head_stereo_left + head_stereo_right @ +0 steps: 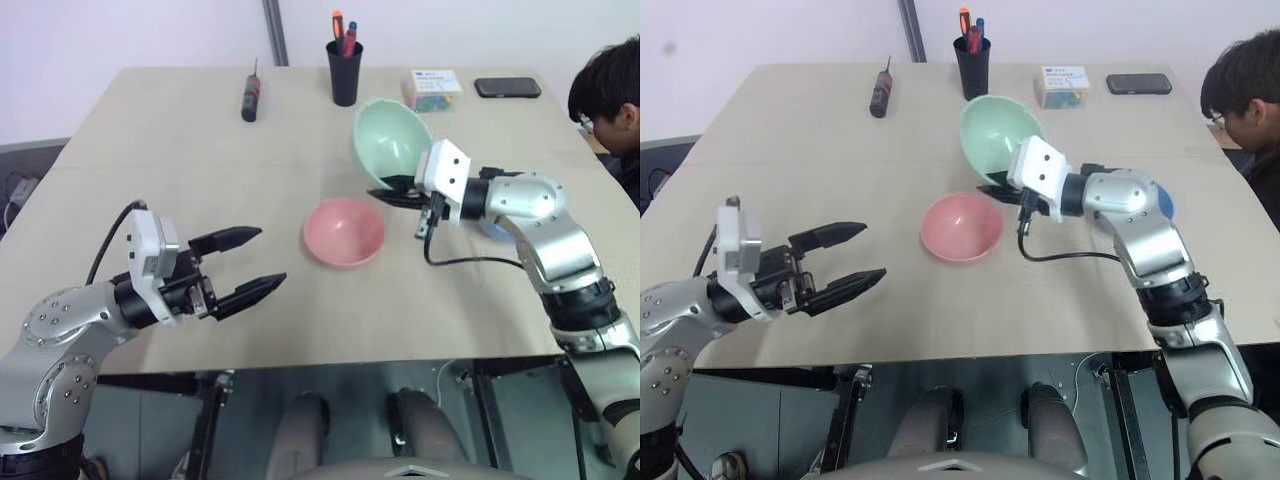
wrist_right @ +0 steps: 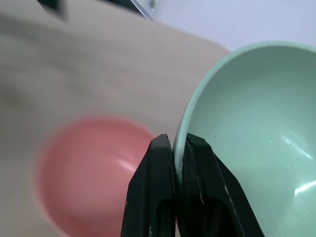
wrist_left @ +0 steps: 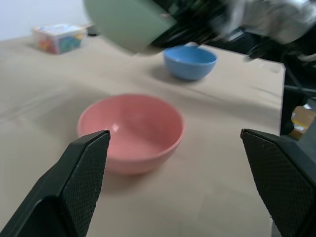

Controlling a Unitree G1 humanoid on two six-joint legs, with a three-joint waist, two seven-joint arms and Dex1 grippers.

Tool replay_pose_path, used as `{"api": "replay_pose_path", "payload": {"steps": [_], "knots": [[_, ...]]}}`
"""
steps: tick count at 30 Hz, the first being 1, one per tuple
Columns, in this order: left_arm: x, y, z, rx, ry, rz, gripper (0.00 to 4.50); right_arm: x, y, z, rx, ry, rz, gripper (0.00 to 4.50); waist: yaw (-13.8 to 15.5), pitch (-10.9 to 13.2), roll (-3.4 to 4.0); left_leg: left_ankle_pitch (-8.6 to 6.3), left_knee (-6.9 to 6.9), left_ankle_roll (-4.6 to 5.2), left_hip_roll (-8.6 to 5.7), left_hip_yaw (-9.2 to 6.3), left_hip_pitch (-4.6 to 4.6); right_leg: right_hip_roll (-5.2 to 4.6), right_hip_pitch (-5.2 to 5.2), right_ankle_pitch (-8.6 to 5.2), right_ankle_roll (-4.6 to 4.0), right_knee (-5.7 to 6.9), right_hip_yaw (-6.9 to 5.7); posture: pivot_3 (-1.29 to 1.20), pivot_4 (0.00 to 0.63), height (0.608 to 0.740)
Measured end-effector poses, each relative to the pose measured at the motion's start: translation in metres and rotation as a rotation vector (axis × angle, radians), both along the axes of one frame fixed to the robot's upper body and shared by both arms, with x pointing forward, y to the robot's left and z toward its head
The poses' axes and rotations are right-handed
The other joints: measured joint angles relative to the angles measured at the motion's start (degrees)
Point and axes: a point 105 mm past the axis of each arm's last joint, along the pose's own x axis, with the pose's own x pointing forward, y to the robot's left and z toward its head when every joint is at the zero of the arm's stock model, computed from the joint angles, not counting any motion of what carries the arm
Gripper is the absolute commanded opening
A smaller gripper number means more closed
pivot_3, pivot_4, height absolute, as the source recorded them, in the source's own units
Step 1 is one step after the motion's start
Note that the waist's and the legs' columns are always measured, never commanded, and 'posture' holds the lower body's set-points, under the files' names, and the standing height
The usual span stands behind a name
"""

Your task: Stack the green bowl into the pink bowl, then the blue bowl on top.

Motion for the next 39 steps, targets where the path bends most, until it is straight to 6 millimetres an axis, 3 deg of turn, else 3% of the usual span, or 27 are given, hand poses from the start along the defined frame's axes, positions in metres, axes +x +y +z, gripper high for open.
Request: {"api": "replay_pose_path", "payload": {"steps": [3, 4, 7, 11, 13, 14, 17, 19, 21, 23, 24, 29, 30, 31, 32, 33, 35, 37, 39], "knots": [[0.002, 0.004, 0.001, 0.01, -0.002, 0.002, 4.5, -0.012, 0.014, -0.016, -0.016, 0.066, 0.036, 0.05, 0.05, 0.0, 0.0, 0.0, 0.0, 0.0, -0.03, 0.06, 0.0, -0.01, 0.0, 0.0, 0.0, 0.01, 0.0, 0.0, 0.15, 0.74], [0.003, 0.004, 0.002, 0.012, -0.008, 0.002, 4.5, -0.011, 0.017, -0.022, -0.028, 0.077, 0.027, 0.75, 0.04, 0.0, 0.0, 0.0, 0.0, 0.0, -0.03, 0.1, 0.0, -0.01, -0.01, 0.0, 0.0, 0.01, 0.01, 0.0, 0.15, 0.74], [0.007, 0.007, 0.006, 0.021, -0.03, 0.006, 4.5, -0.008, 0.026, -0.035, -0.037, 0.114, 0.004, 1.7, -0.08, 0.0, 0.0, 0.0, 0.0, -0.01, -0.03, 0.2, 0.0, 0.01, -0.02, 0.0, 0.0, 0.02, 0.0, 0.0, 0.15, 0.74], [0.01, 0.009, 0.007, 0.024, -0.034, 0.008, 4.5, -0.001, 0.025, -0.05, -0.067, 0.146, -0.04, 3.69, -0.06, 0.0, 0.0, 0.0, -0.02, 0.0, -0.03, 0.22, -0.07, 0.0, -0.04, 0.0, 0.0, -0.04, -0.01, 0.0, 0.15, 0.74], [0.012, 0.008, 0.007, 0.021, -0.035, 0.002, 4.5, -0.001, 0.024, -0.051, -0.069, 0.148, -0.048, 4.4, -0.07, 0.0, 0.0, 0.0, -0.02, 0.0, -0.03, 0.21, -0.07, 0.0, -0.05, 0.0, 0.0, -0.03, 0.0, 0.0, 0.15, 0.74], [0.013, 0.006, 0.008, 0.021, -0.04, -0.005, 4.5, 0.0, 0.022, -0.049, -0.051, 0.15, -0.063, 4.49, -0.05, 0.01, 0.0, 0.0, -0.02, 0.0, -0.03, 0.2, -0.08, 0.0, -0.05, 0.0, 0.0, -0.03, -0.01, 0.0, 0.15, 0.74], [0.015, 0.0, 0.011, 0.02, -0.056, -0.03, 4.5, 0.001, 0.007, -0.026, 0.061, 0.136, -0.13, 4.49, 0.13, 0.01, 0.0, 0.0, -0.02, 0.0, -0.04, 0.16, -0.11, -0.01, -0.06, 0.0, 0.0, -0.03, -0.02, 0.0, 0.15, 0.74], [0.016, -0.006, 0.012, 0.017, -0.057, -0.054, 4.5, 0.002, -0.016, 0.0, 0.142, 0.083, -0.219, 4.49, 0.18, 0.0, -0.02, 0.0, -0.02, 0.0, -0.04, 0.16, -0.09, -0.01, -0.06, 0.0, 0.01, -0.04, -0.01, 0.0, 0.15, 0.74], [0.017, -0.011, 0.013, 0.018, -0.061, -0.082, 4.5, 0.005, -0.04, 0.004, 0.157, 0.07, -0.326, 4.49, 0.5, -0.01, -0.03, 0.0, -0.02, 0.0, -0.04, 0.18, -0.1, -0.01, -0.04, 0.0, 0.0, -0.05, -0.05, 0.0, 0.15, 0.74], [0.017, -0.017, 0.015, 0.021, -0.069, -0.119, 4.5, 0.012, -0.069, -0.002, 0.146, 0.075, -0.471, 4.49, 1.07, -0.02, -0.04, 0.0, -0.02, 0.0, -0.06, 0.24, -0.12, -0.01, -0.04, -0.01, 0.0, -0.07, -0.07, 0.0, 0.15, 0.74], [0.017, -0.023, 0.016, 0.024, -0.075, -0.15, 4.5, 0.019, -0.093, -0.013, 0.114, 0.084, -0.592, 4.49, 1.21, -0.02, -0.04, 0.0, -0.02, 0.0, -0.07, 0.29, -0.11, -0.01, -0.04, -0.01, 0.0, -0.08, -0.04, 0.0, 0.15, 0.74], [0.014, -0.044, 0.015, 0.039, -0.066, -0.287, 4.5, 0.045, -0.146, -0.06, 0.037, 0.157, -0.868, 4.49, 0.33, -0.01, -0.04, 0.0, -0.05, 0.0, -0.02, 0.48, -0.01, 0.11, -0.07, -0.01, 0.0, -0.01, 0.2, 0.0, 0.15, 0.74], [0.014, -0.048, 0.017, 0.044, -0.073, -0.313, 4.5, 0.053, -0.162, -0.081, 0.011, 0.206, -0.941, 4.09, 0.18, -0.01, -0.03, 0.0, -0.05, 0.0, -0.02, 0.52, -0.02, 0.11, -0.09, 0.0, 0.0, -0.01, 0.24, 0.0, 0.15, 0.74], [0.014, -0.048, 0.018, 0.045, -0.075, -0.317, 4.5, 0.054, -0.164, -0.085, 0.007, 0.216, -0.951, 3.97, 0.09, -0.01, -0.02, 0.0, -0.06, 0.0, -0.02, 0.53, -0.05, 0.11, -0.11, 0.0, 0.01, -0.01, 0.26, 0.0, 0.15, 0.74], [0.015, -0.049, 0.02, 0.045, -0.081, -0.321, 4.5, 0.058, -0.169, -0.094, -0.006, 0.23, -0.965, 3.48, -0.3, 0.0, -0.02, 0.0, -0.09, 0.0, -0.01, 0.56, -0.05, 0.11, -0.14, 0.0, 0.01, -0.03, 0.31, 0.0, 0.15, 0.74], [0.016, -0.048, 0.021, 0.045, -0.085, -0.321, 4.5, 0.06, -0.171, -0.097, -0.007, 0.237, -0.97, 3.05, -0.42, 0.0, -0.02, 0.0, -0.12, 0.0, -0.01, 0.6, -0.05, 0.11, -0.15, 0.0, 0.01, -0.04, 0.34, 0.0, 0.15, 0.74], [0.016, -0.048, 0.021, 0.045, -0.085, -0.323, 4.5, 0.063, -0.173, -0.098, -0.007, 0.241, -0.972, 2.63, -0.54, 0.0, -0.02, 0.0, -0.16, 0.0, -0.01, 0.63, -0.04, 0.11, -0.17, 0.0, 0.01, -0.07, 0.37, 0.0, 0.15, 0.74], [0.016, -0.048, 0.021, 0.045, -0.083, -0.322, 4.5, 0.066, -0.173, -0.095, -0.003, 0.229, -0.969, 1.63, -0.51, 0.0, -0.02, 0.0, -0.17, 0.0, -0.01, 0.63, -0.05, 0.11, -0.2, 0.0, 0.02, -0.06, 0.37, 0.0, 0.15, 0.74], [0.016, -0.047, 0.019, 0.045, -0.078, -0.32, 4.5, 0.068, -0.172, -0.092, 0.001, 0.212, -0.963, 1.08, -0.46, 0.0, -0.02, 0.0, -0.18, 0.0, -0.01, 0.63, -0.05, 0.11, -0.2, 0.0, 0.02, -0.06, 0.37, 0.0, 0.15, 0.74]]}}
